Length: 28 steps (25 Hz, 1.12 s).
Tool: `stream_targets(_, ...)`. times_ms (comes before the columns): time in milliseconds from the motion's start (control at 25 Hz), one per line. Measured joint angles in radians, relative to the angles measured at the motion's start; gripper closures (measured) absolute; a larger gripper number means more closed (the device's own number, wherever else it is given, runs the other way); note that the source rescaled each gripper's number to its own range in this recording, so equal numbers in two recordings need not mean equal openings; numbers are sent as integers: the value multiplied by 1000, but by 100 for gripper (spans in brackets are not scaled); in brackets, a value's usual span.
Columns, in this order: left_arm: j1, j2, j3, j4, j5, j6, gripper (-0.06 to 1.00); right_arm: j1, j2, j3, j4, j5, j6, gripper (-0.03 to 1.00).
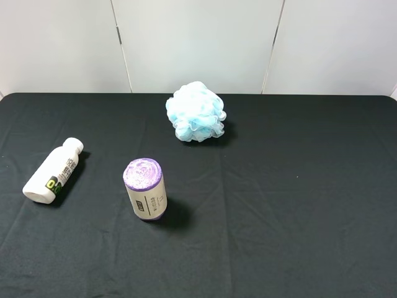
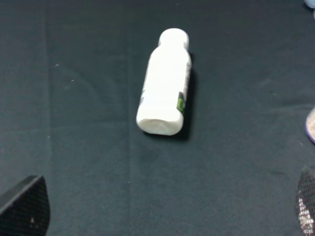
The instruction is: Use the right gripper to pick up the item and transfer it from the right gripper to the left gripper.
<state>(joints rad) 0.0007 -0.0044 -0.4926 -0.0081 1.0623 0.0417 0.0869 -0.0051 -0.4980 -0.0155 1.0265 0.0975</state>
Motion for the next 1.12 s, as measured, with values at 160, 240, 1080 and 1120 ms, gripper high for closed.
stream_targets(160, 0, 0, 0, -10, 0, 17, -6, 0, 0, 0, 0, 0, 0, -3)
stream_targets(240, 0, 0, 0, -10, 0, 20, -6, 0, 0, 0, 0, 0, 0, -3)
stream_targets(1080, 0, 0, 0, -8, -1, 24, -6, 0, 0, 0, 3, 0, 0, -3)
stream_targets(1120, 0, 0, 0, -8, -1, 24, -6, 0, 0, 0, 3, 0, 0, -3)
